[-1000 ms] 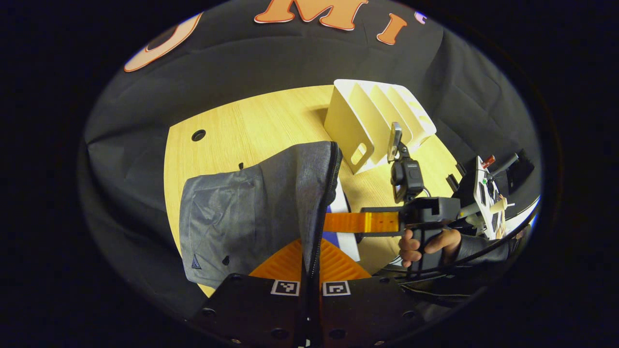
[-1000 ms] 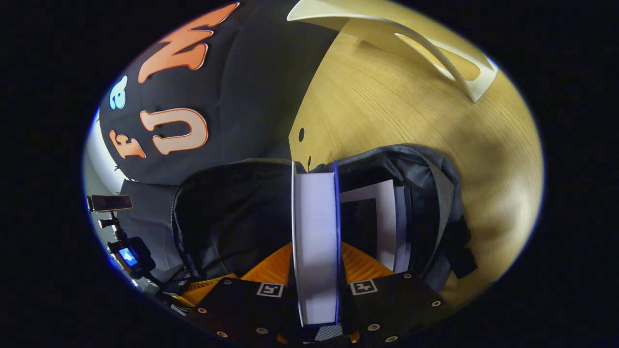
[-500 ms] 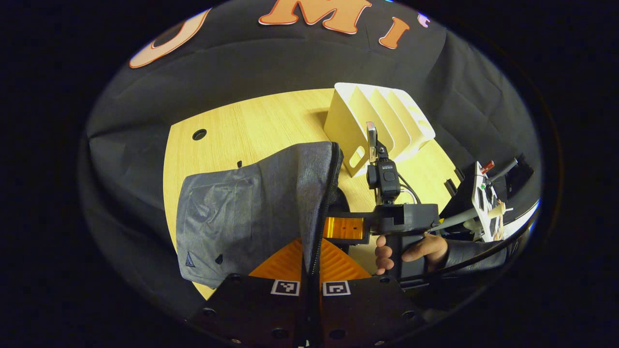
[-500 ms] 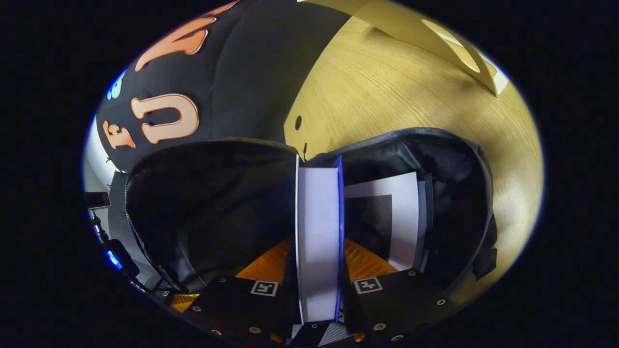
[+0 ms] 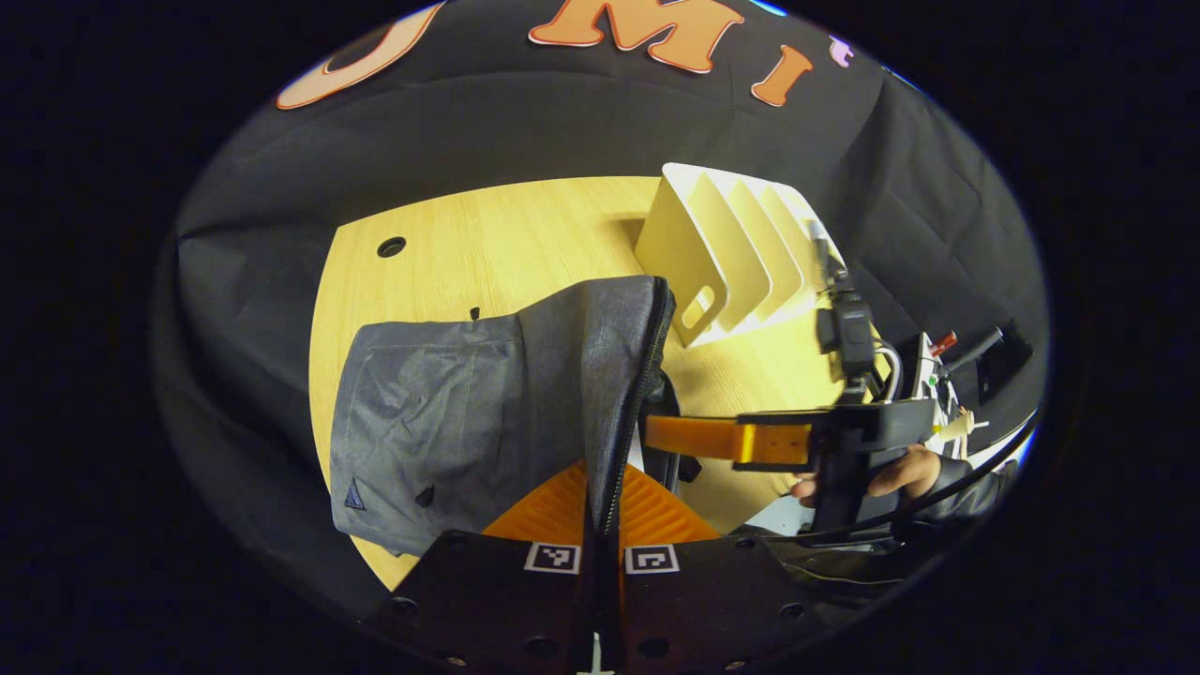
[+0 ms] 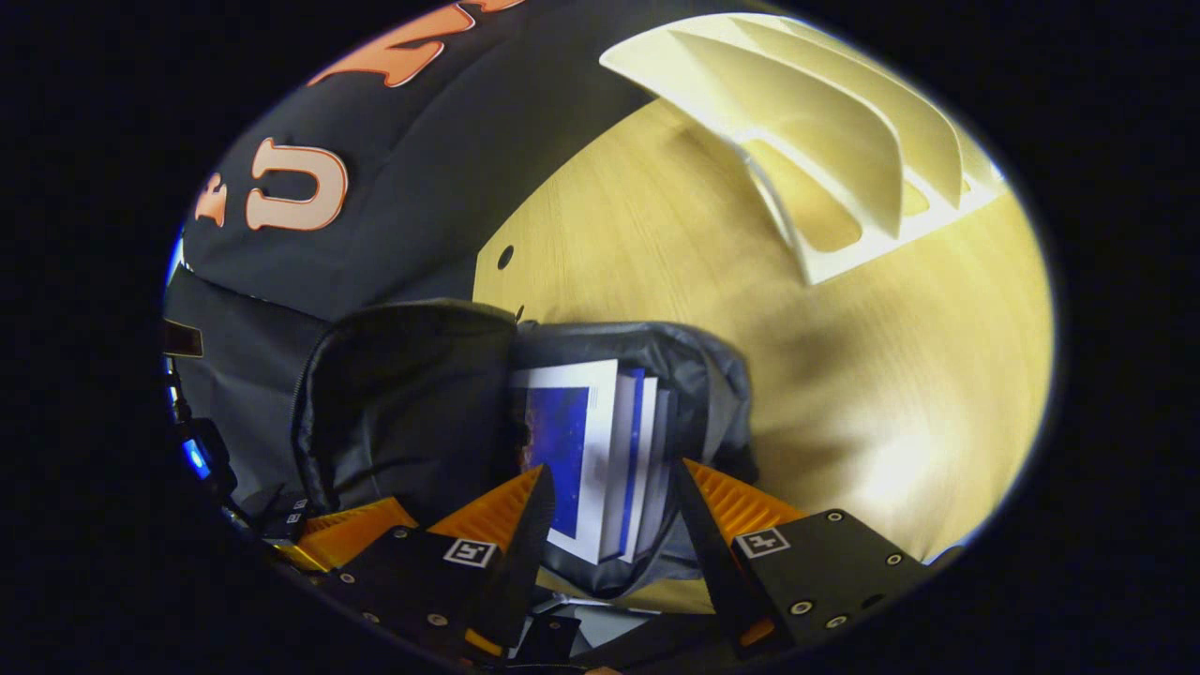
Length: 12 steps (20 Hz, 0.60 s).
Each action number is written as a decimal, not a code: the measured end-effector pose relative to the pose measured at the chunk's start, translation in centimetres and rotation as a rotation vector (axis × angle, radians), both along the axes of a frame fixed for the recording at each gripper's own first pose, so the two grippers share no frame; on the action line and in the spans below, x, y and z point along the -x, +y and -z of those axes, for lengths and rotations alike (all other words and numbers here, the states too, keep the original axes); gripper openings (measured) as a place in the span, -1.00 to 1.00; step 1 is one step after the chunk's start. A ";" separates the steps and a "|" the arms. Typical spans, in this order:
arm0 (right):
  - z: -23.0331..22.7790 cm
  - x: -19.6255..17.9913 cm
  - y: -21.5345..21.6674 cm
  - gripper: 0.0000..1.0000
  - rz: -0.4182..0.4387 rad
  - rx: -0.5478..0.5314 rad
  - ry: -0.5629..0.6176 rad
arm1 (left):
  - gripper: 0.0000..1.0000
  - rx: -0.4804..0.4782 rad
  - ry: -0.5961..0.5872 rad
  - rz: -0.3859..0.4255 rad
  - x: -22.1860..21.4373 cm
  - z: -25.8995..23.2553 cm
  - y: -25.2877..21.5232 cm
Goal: Open the schoolbag, grab two books from the bookshelf and put them into the schoolbag.
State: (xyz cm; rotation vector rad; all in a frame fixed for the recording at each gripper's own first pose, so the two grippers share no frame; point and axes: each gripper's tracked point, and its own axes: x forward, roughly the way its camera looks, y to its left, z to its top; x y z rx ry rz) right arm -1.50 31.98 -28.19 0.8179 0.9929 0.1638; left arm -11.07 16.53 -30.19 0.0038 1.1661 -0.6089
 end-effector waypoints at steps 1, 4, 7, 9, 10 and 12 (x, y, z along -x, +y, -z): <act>-0.6 0.0 -1.2 0.56 -0.007 0.027 -0.028 | -0.93 -0.016 -0.006 -0.014 0.2 0.1 -0.3; -2.5 0.1 -5.3 0.57 -0.046 0.101 -0.098 | -0.92 -0.080 -0.030 -0.062 0.5 0.5 -0.9; -4.3 0.3 -10.1 0.58 -0.051 0.150 -0.142 | -0.89 -0.106 -0.016 -0.139 1.4 1.5 -2.3; -5.6 0.4 -13.1 0.58 -0.047 0.166 -0.178 | -0.78 -0.120 0.001 -0.193 2.1 2.4 -3.2; -6.1 0.4 -14.7 0.58 -0.044 0.178 -0.196 | -0.68 -0.131 0.004 -0.222 2.4 2.8 -3.5; -6.8 0.3 -17.6 0.58 -0.040 0.216 -0.228 | -0.58 -0.150 0.006 -0.270 2.8 3.0 -4.4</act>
